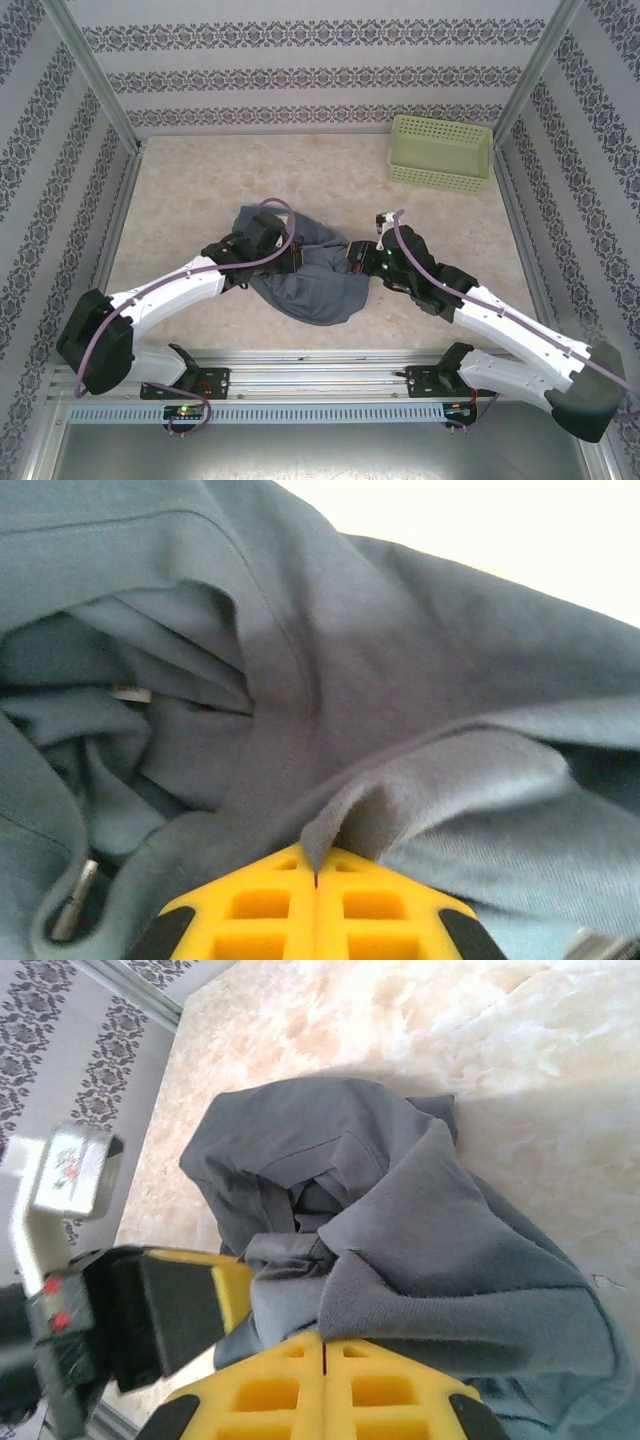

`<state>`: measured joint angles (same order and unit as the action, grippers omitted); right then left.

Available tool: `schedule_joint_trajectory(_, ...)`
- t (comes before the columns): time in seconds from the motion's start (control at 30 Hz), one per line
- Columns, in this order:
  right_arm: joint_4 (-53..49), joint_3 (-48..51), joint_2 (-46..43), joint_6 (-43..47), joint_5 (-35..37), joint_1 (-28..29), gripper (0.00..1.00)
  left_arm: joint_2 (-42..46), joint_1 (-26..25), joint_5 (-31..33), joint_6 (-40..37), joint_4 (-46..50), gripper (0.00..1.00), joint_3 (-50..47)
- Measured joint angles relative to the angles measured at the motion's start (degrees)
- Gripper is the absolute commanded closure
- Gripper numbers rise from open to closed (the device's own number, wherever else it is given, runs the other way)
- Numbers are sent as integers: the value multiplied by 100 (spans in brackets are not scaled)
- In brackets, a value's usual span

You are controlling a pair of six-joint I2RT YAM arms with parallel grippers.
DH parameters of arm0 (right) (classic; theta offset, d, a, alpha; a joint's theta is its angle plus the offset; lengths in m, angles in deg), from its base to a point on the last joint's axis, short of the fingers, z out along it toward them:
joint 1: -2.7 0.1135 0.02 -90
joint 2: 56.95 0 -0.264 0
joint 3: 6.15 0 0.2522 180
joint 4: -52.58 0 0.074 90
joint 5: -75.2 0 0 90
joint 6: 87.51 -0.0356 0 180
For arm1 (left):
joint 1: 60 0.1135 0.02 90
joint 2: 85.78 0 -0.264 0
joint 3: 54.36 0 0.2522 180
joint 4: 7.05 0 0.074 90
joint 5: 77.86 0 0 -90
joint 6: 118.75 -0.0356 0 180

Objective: Fold the inside-out t-shirt

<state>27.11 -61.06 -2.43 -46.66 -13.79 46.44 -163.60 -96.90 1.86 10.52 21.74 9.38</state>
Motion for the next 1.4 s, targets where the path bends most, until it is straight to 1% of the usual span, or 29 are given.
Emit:
schedule_joint_trajectory(0.07, 17, 179, -247, 4, -50, -92, 100, -120, 175, -13, -22, 140, 99, 0)
schedule_joint_trajectory(0.1, 48, 271, -348, -13, -114, -188, 100, -173, 225, 20, -28, 243, 95, 0)
schedule_joint_trajectory(0.17, 162, 468, -476, -63, -258, -413, 100, -243, 247, 92, -98, 490, 84, 4)
schedule_joint_trajectory(0.23, 223, 610, -503, -151, -354, -544, 100, -249, 175, 201, -214, 745, 67, 48)
schedule_joint_trajectory(0.27, 243, 638, -487, -175, -385, -564, 100, -232, 83, 308, -313, 894, 61, 109)
schedule_joint_trajectory(0.3, 269, 640, -472, -192, -417, -560, 100, -186, -55, 439, -398, 999, 57, 181)
schedule_joint_trajectory(0.4, 476, 599, -369, -210, -487, -474, 100, 122, -588, 699, -660, 1104, 50, 389)
schedule_joint_trajectory(0.5, 529, 389, -203, -208, -498, -284, 100, 592, -1143, 866, -999, 977, 45, 514)
schedule_joint_trajectory(0.6, 608, 140, -98, -199, -501, -96, 100, 831, -1497, 885, -1261, 693, 41, 531)
schedule_joint_trajectory(0.7, 713, -48, -13, -192, -496, 55, 100, 723, -1598, 833, -1360, 389, 41, 518)
schedule_joint_trajectory(0.77, 732, -116, 22, -192, -492, 116, 100, 533, -1596, 892, -1360, 240, 44, 511)
schedule_joint_trajectory(0.83, 721, -144, 39, -192, -474, 142, 100, 306, -1587, 1025, -1355, 195, 51, 511)
schedule_joint_trajectory(0.93, 640, -144, 42, -190, -428, 142, 100, 26, -1462, 1097, -1318, 168, 65, 490)
schedule_joint_trajectory(1.0, 546, -144, 37, -188, -356, 142, 100, -15, -1322, 1097, -1296, 118, 77, 474)
schedule_joint_trajectory(1.03, 492, -146, 37, -188, -319, 142, 100, -15, -1281, 1097, -1303, 81, 81, 474)
schedule_joint_trajectory(1.1, 332, -146, 26, -186, -205, 138, 100, -13, -1244, 1086, -1329, -4, 94, 474)
schedule_joint_trajectory(1.13, 258, -146, 15, -179, -166, 114, 100, -13, -1241, 1062, -1355, -26, 98, 474)
schedule_joint_trajectory(1.17, 190, -146, 2, -162, -144, 61, 100, -11, -1241, 1023, -1360, -55, 100, 474)
schedule_joint_trajectory(1.27, 24, -146, 0, -87, -125, -197, 100, 42, -1241, 754, -1379, -166, 100, 446)
schedule_joint_trajectory(1.4, -160, -214, 289, 179, -136, -667, 100, 282, -1241, 4, -1379, -400, 100, 334)
